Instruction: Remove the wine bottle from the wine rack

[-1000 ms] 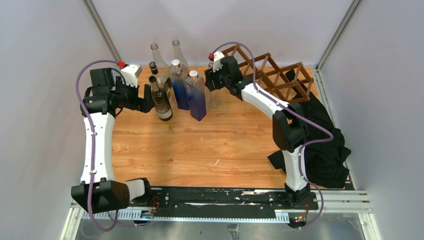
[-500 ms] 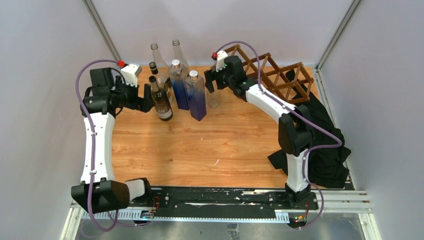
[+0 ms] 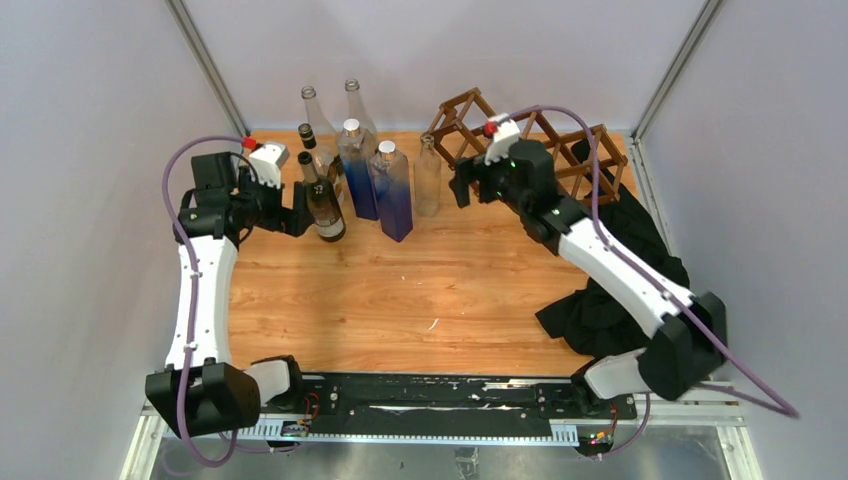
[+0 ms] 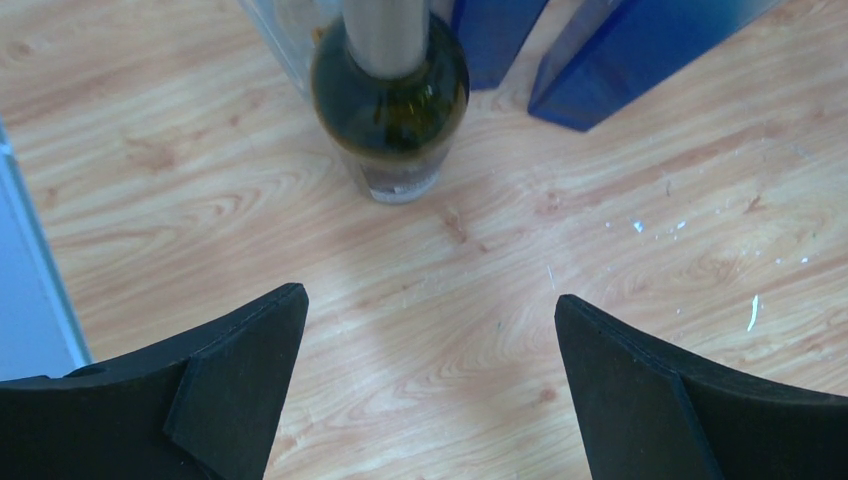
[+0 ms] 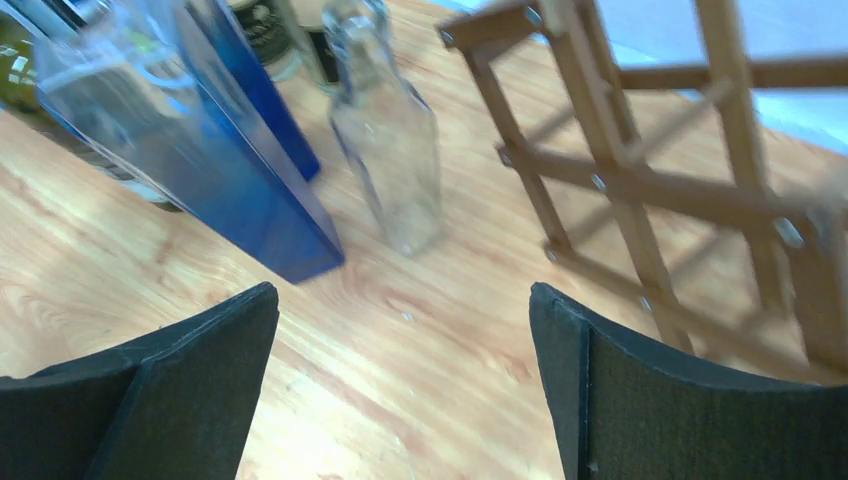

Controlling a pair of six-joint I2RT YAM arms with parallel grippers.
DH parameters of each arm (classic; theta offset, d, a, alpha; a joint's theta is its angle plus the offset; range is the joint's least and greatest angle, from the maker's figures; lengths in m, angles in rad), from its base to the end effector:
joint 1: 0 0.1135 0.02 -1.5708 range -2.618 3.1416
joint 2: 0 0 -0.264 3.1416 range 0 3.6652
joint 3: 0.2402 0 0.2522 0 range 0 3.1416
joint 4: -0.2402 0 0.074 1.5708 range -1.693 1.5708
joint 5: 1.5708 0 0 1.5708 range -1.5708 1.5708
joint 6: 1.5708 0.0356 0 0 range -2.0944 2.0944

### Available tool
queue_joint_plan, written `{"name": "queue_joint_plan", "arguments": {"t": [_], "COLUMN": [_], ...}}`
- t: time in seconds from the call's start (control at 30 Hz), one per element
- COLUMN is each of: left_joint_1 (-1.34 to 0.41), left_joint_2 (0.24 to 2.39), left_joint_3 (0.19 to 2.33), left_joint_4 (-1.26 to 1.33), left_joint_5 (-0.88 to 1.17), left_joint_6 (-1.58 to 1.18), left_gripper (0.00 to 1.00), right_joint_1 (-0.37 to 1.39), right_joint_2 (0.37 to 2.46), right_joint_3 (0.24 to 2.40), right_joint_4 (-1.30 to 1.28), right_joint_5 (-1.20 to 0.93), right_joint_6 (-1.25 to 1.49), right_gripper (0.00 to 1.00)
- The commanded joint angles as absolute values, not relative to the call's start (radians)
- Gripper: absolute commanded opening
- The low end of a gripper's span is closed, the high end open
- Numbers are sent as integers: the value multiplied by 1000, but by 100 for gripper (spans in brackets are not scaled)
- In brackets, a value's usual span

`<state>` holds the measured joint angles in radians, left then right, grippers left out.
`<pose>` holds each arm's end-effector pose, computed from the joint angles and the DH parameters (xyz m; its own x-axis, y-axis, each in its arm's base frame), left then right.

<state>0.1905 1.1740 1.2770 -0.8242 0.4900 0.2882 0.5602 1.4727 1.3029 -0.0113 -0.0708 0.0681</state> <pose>0.2336 0.0280 0.3723 -0.5704 0.1454 -0.8084 0.3568 0.9303 -0.0845 0.2981 0.1899 0.3742 -0.1923 -0.0405 -0.9805 -0.5772 0.8127 0.0796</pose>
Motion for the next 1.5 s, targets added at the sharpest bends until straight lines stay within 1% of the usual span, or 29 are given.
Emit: {"name": "queue_joint_plan", "arguments": {"t": [0.0,0.17,0.23,0.33,0.4,0.5,0.7,0.83,0.93,1.07,1.2,1.3,1.4,1.47], "left_joint_1": [201,201,201,200,198,195,193,193,193,192,187,187,175,167], "left_joint_2": [1132,1089,1078,1080,1090,1126,1211,1239,1248,1249,1273,1308,1376,1351], "left_joint_3": [1121,874,776,630,584,551,515,440,377,330,324,317,259,263], "left_joint_4": [-685,-405,-247,-7,100,162,253,389,530,674,747,813,1040,981], "left_joint_5": [509,568,598,603,601,578,505,472,465,446,428,409,423,415], "left_joint_6": [305,265,237,164,149,155,181,172,141,88,41,-15,-57,-24], "left_gripper": [100,100,100,100,100,100,100,100,100,100,100,100,100,100], "right_joint_1": [544,543,542,538,524,489,382,300,247,226,212,204,202,203], "right_joint_2": [1269,1048,962,890,869,844,760,786,843,983,1131,1199,1243,1256], "right_joint_3": [1094,875,783,653,594,525,376,286,262,250,237,209,202,193], "right_joint_4": [-20,-53,-47,-24,-16,-9,183,315,402,571,726,860,959,972], "right_joint_5": [130,410,586,835,917,992,1030,1002,947,906,888,858,825,800], "right_joint_6": [151,198,218,200,201,209,153,119,136,108,66,39,5,3], "right_gripper": [99,100,100,99,100,100,100,100,100,100,100,100,100,100]}}
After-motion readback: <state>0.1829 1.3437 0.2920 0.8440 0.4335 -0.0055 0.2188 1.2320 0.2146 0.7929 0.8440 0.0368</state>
